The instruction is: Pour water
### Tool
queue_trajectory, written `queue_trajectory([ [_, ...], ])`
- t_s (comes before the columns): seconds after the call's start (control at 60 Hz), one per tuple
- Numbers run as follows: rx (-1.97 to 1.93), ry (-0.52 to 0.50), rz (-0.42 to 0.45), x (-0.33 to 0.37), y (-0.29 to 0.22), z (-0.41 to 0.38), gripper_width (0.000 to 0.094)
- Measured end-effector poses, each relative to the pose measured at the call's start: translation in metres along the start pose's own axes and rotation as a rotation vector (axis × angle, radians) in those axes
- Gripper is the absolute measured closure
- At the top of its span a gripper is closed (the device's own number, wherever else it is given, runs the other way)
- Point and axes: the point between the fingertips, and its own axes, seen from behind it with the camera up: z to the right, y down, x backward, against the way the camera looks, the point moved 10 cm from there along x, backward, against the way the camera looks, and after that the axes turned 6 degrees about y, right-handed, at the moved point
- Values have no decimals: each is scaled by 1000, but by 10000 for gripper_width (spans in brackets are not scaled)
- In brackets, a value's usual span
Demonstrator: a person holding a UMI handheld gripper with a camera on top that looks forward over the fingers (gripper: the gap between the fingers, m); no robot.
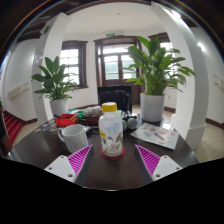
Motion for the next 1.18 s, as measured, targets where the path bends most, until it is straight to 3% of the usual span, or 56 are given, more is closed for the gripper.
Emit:
queue_trajectory([
  [0.117, -23, 77, 4, 54, 4, -1, 110],
  [0.4, -60, 151, 38, 134, -10, -35, 110],
  [0.65, -63, 133, 67, 159, -18, -61, 108],
  [1.183, -19, 193, 113, 173, -30, -67, 112],
])
